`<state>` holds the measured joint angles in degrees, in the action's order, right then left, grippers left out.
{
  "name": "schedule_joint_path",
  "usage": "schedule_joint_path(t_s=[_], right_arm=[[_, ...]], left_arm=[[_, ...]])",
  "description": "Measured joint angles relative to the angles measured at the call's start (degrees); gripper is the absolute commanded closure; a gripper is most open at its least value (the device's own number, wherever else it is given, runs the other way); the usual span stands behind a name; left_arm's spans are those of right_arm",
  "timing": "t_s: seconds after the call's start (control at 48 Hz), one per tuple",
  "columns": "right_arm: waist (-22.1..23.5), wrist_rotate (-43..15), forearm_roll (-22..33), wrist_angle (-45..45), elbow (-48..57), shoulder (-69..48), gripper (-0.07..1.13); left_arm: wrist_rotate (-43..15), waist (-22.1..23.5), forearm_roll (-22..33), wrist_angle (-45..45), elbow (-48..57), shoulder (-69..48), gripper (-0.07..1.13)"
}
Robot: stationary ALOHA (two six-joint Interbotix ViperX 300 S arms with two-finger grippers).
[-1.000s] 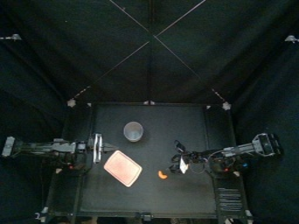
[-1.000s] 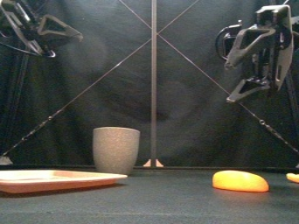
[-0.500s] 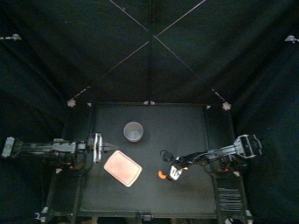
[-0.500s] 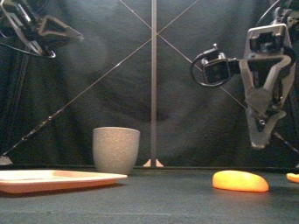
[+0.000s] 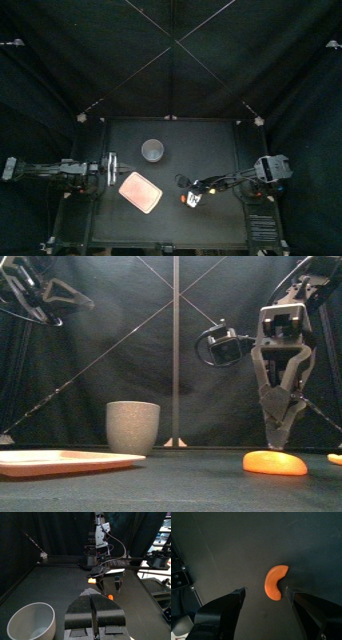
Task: Pick the tangerine then place it in the grey bowl
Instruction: Pick the tangerine
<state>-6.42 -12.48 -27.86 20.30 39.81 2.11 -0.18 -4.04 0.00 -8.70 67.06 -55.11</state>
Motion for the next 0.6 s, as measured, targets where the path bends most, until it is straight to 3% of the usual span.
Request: schedule_joint_path(t_s=[0.438,0.604], right_arm=[[0.18,-0.09,0.88,4.39,-4.13,5.19,0.31],[0.35,-0.18,0.88,4.39,-4.13,6.5,0.34]], left_arm=[[0.0,-0.18,-0.09,0.0,0.09,0.0,0.94],[0.0,-0.18,0.0,0.0,0.18,0.0,0.93]])
